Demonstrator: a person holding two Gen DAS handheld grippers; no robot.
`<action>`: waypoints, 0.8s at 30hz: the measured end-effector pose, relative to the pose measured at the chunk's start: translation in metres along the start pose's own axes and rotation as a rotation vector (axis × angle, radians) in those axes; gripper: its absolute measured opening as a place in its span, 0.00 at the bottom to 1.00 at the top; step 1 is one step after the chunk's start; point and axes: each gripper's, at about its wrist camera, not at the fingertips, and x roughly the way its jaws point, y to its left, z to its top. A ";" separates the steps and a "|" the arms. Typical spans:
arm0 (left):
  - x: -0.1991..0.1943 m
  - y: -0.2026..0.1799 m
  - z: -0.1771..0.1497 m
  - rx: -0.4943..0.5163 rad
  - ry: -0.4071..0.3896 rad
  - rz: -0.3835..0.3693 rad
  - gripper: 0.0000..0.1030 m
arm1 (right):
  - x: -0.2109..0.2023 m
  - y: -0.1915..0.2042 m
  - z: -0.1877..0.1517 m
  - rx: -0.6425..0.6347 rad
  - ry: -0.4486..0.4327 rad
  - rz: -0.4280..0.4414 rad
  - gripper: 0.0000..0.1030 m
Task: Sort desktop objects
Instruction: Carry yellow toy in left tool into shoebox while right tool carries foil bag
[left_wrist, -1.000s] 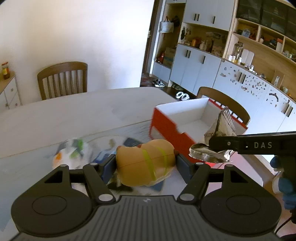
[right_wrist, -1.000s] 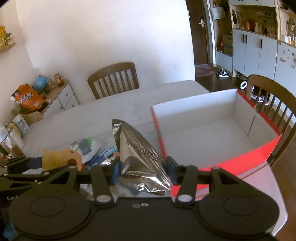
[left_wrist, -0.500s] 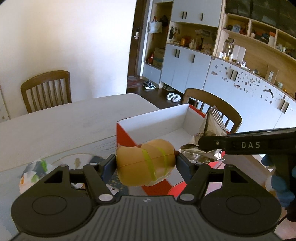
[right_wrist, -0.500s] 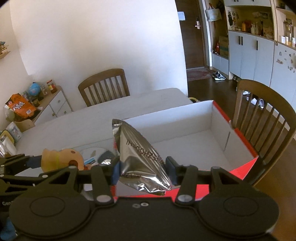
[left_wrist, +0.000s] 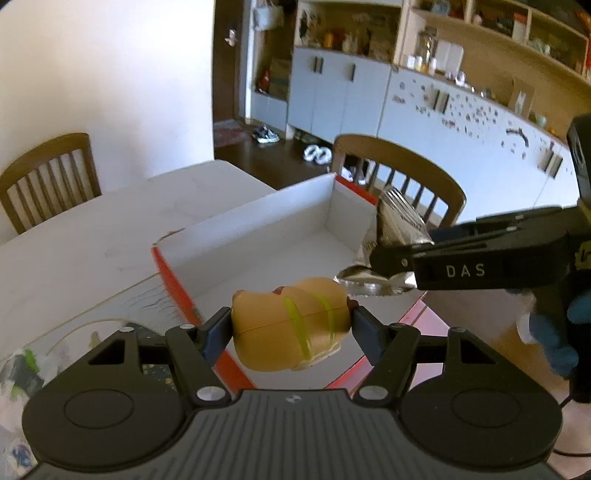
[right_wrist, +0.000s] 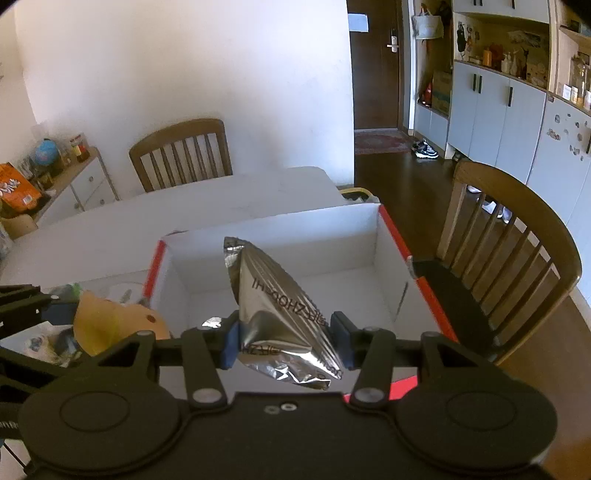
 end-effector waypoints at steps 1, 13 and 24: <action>0.005 -0.001 0.001 0.006 0.010 0.000 0.67 | 0.003 -0.002 0.001 -0.005 0.002 -0.004 0.49; 0.065 -0.009 0.018 0.059 0.152 -0.017 0.67 | 0.048 -0.019 0.007 -0.083 0.069 -0.045 0.49; 0.108 -0.010 0.023 0.121 0.268 0.028 0.67 | 0.092 -0.027 0.009 -0.120 0.160 -0.040 0.49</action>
